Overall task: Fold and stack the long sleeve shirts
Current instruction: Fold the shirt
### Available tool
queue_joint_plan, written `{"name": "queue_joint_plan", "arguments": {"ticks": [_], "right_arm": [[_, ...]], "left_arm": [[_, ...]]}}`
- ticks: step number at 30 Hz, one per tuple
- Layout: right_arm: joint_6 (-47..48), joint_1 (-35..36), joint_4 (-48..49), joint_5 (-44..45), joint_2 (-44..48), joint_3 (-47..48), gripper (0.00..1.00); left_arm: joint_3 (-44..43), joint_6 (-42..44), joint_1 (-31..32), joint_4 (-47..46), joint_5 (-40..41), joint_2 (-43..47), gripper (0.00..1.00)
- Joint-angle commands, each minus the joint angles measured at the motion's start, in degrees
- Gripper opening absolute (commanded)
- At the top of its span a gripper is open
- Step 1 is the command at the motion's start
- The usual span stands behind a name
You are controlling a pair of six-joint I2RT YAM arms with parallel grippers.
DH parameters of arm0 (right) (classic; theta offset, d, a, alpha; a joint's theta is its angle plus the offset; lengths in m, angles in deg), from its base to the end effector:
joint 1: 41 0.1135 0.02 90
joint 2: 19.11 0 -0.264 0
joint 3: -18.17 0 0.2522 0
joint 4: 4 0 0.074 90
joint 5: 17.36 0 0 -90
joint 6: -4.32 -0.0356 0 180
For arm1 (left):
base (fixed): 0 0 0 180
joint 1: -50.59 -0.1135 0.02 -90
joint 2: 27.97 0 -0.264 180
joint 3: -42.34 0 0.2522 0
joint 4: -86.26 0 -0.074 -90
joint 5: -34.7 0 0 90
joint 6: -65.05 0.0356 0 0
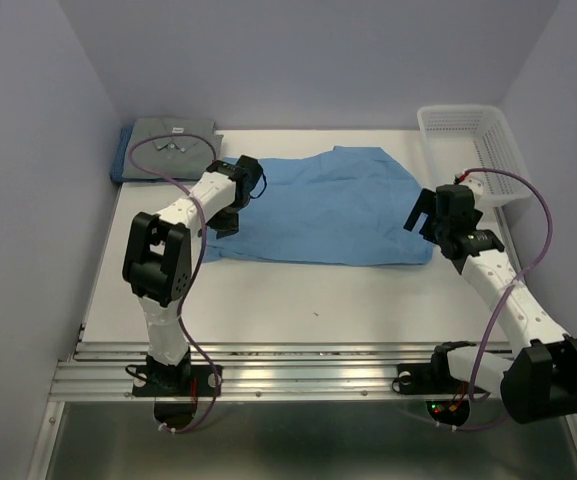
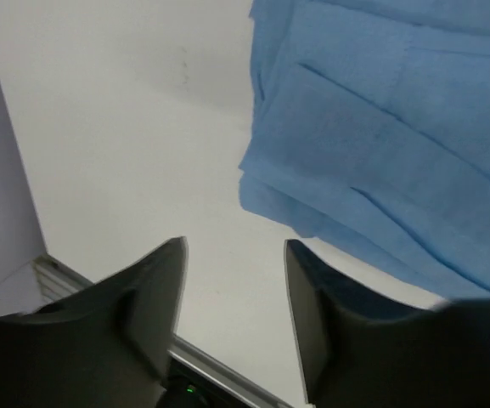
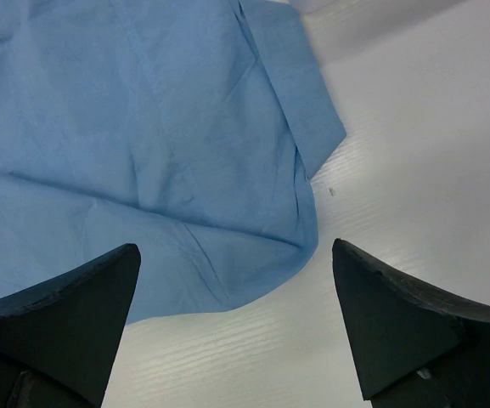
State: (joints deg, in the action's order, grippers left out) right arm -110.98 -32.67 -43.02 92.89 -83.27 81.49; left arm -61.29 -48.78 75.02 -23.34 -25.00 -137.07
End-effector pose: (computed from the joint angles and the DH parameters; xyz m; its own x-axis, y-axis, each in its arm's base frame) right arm 0.2388 0.0225 0.2786 -0.5191 0.3292 -0.7888 0.3858 0.9137 0.1275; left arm 0.3561 -0.1421 0.2374 -0.9066 0.0287 -0.4210 -0.1327 0.9277 0.3489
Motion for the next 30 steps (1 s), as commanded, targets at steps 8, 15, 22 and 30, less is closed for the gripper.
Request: {"name": "queue_joint_plan", "arguments": {"ticks": [8,15,22,30], "right_arm": [[1.1,0.8,12.4,-36.6,-0.2,-2.9,1.0],[1.3,8.5,18.2,-36.3,-13.9,0.1,1.0],[1.4,8.5,15.5,-23.5,-26.9,5.5,1.0],[-3.4,8.5,10.8,-17.0,-23.7,-4.6,1.0]], "left_arm": [[-2.5,-0.4,-1.8,-8.1,-7.6,8.1,0.99],[8.7,1.0,-1.8,-31.1,-26.5,10.3,0.99],[14.1,-1.3,-1.8,-37.8,-28.9,1.3,0.99],[26.0,-6.0,-1.7,-42.8,-32.4,2.1,0.99]]}}
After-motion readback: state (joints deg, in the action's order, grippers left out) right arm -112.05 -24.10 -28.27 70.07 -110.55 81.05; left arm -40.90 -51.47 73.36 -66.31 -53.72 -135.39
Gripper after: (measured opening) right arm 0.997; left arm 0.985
